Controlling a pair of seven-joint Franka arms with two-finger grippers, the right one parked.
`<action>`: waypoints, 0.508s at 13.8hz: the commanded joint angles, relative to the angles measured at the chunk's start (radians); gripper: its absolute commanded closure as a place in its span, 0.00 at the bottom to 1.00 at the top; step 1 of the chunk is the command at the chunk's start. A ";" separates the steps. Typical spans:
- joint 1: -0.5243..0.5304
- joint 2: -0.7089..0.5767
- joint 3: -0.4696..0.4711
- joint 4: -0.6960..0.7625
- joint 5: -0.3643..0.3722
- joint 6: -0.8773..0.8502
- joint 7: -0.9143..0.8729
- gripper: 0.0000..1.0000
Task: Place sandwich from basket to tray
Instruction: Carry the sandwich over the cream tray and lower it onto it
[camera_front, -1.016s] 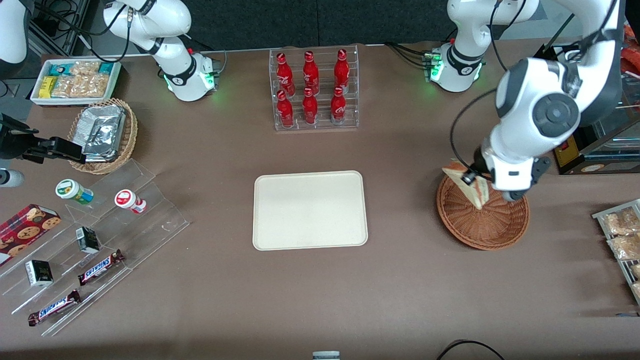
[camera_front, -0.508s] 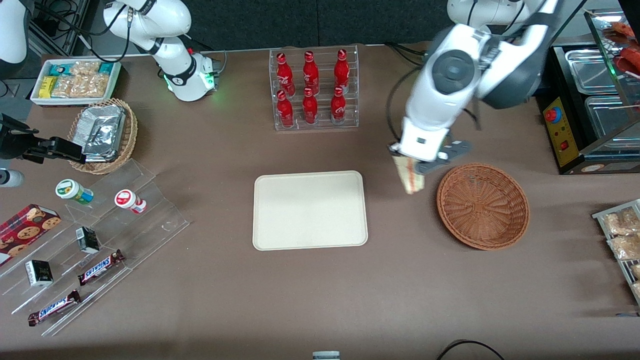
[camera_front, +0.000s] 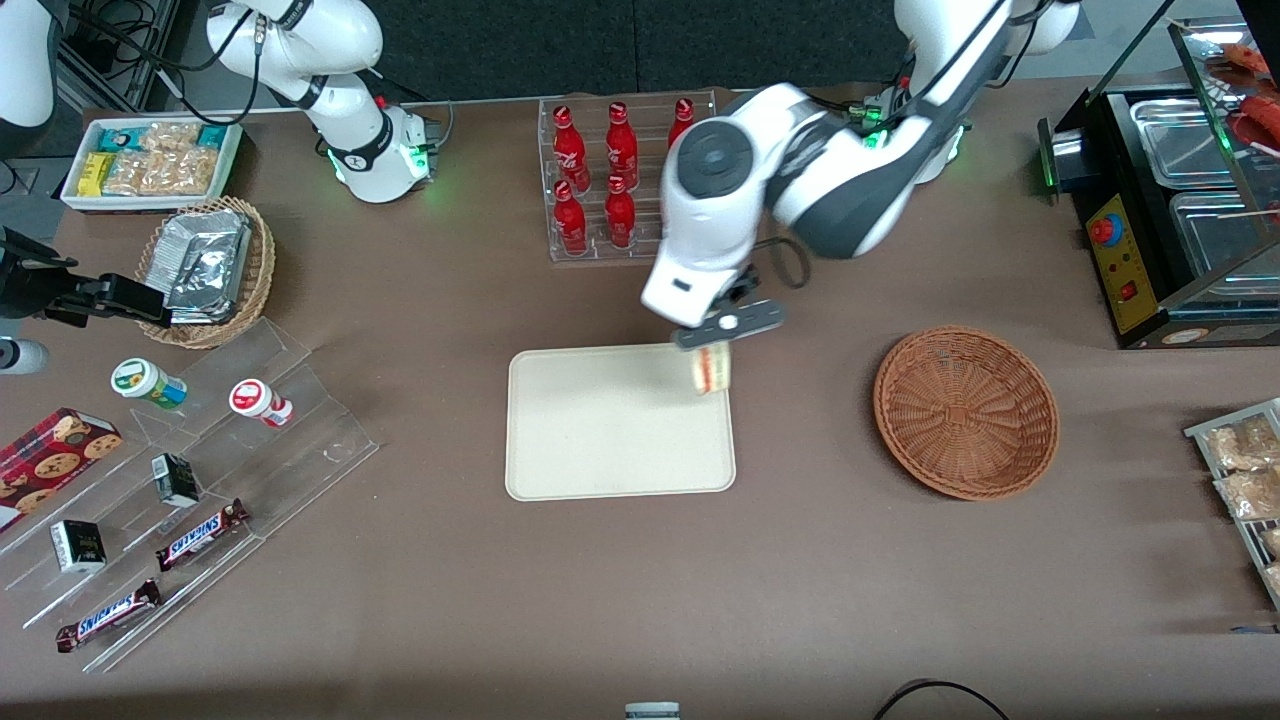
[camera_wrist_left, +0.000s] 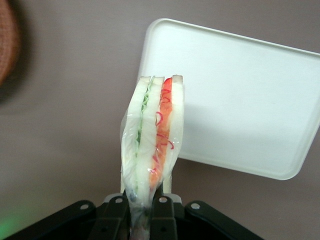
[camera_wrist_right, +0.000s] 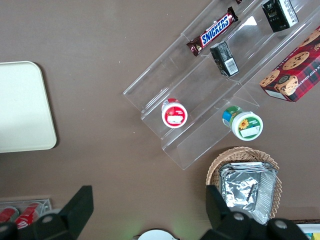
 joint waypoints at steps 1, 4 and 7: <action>-0.065 0.107 0.007 0.112 0.048 0.040 -0.044 1.00; -0.091 0.202 0.009 0.111 0.123 0.145 -0.042 1.00; -0.095 0.274 0.011 0.109 0.158 0.209 -0.030 1.00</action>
